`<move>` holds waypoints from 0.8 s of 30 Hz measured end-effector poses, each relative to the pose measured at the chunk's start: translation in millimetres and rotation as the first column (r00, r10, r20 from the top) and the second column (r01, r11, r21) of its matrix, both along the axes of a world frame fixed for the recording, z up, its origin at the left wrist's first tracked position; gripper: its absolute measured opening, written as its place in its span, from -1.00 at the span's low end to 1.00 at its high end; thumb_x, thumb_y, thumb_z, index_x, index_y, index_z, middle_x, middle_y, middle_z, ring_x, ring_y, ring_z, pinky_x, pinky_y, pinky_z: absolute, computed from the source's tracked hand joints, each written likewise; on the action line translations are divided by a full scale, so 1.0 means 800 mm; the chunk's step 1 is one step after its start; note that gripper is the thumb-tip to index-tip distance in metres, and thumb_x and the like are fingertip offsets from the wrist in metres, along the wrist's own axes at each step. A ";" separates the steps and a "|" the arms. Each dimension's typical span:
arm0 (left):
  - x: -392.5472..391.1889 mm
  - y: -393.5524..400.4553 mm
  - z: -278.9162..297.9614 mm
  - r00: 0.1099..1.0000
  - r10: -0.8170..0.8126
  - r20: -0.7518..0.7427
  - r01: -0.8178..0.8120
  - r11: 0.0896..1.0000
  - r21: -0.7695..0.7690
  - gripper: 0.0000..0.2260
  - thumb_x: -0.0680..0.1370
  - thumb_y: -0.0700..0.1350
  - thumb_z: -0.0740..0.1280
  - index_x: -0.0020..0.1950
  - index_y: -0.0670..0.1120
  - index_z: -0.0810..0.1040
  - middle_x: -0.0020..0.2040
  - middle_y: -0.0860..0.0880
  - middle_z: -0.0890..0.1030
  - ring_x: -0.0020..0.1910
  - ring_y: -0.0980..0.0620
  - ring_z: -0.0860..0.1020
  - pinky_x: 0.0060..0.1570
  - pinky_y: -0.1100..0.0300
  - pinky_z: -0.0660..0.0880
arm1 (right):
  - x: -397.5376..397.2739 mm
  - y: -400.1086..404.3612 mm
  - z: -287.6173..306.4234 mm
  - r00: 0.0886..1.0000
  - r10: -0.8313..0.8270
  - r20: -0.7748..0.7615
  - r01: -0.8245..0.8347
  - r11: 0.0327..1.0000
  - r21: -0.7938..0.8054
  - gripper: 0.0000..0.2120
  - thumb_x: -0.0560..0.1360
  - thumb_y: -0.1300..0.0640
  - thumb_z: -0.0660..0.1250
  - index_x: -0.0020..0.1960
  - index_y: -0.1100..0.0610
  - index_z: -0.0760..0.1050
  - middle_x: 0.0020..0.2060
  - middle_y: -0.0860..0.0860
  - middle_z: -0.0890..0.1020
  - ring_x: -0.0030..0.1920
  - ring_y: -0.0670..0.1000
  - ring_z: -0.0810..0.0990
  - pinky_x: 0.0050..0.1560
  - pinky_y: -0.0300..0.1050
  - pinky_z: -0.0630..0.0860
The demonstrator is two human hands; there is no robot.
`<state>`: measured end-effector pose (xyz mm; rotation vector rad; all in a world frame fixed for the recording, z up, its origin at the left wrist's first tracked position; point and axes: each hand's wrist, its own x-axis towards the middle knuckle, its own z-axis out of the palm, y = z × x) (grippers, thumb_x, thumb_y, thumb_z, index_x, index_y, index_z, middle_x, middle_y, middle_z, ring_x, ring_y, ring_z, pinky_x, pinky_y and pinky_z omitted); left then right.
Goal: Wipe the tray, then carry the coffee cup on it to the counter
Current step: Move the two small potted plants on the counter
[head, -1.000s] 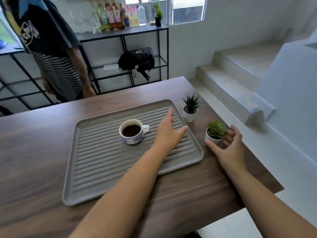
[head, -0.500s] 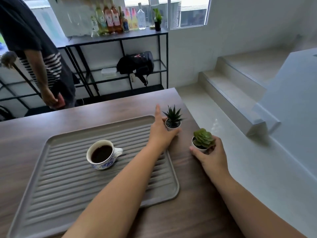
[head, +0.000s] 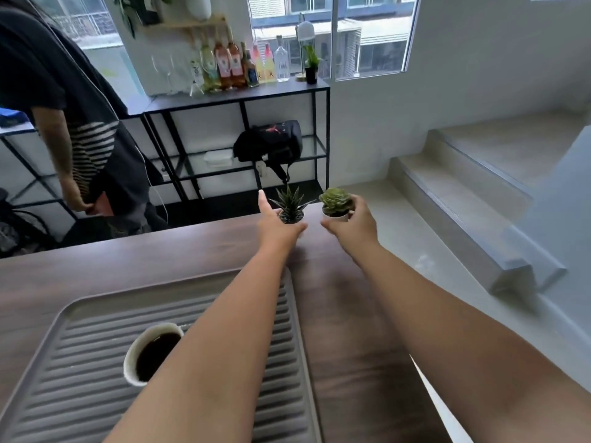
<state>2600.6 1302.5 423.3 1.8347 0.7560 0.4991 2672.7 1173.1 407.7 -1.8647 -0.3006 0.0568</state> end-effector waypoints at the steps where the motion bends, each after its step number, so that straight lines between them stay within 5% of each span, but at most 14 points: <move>1: 0.007 0.007 -0.006 1.000 0.009 -0.010 -0.009 1.000 0.011 0.01 0.37 -0.20 0.52 0.56 0.02 -0.13 -0.10 0.14 0.43 -0.06 0.13 0.44 -0.06 0.30 0.35 | 0.007 0.008 -0.004 1.000 0.009 -0.009 -0.009 1.000 0.004 -0.45 0.28 0.13 0.52 0.21 0.01 0.41 0.03 -0.03 0.59 0.03 0.00 0.57 0.08 -0.15 0.48; 14: 0.058 0.048 -0.054 0.998 0.063 0.032 -0.064 0.997 0.044 0.01 0.30 -0.15 0.56 0.55 0.01 -0.03 -0.04 0.11 0.48 0.07 0.05 0.54 0.16 0.14 0.46 | 0.045 0.053 -0.047 0.998 -0.016 -0.062 0.016 1.000 0.006 -0.24 0.36 0.15 0.50 0.43 0.03 0.17 0.19 0.03 0.55 0.12 0.00 0.53 0.09 -0.26 0.33; 24: 0.056 0.040 -0.061 0.991 0.126 0.040 -0.129 0.985 0.115 -0.11 0.31 -0.06 0.56 0.50 -0.04 0.13 0.12 -0.04 0.50 0.11 0.02 0.49 0.06 0.25 0.39 | 0.044 0.055 -0.057 0.999 -0.020 -0.032 0.020 1.000 0.014 -0.18 0.34 0.11 0.50 0.45 -0.01 0.10 0.20 0.08 0.50 0.12 0.03 0.50 0.07 -0.22 0.34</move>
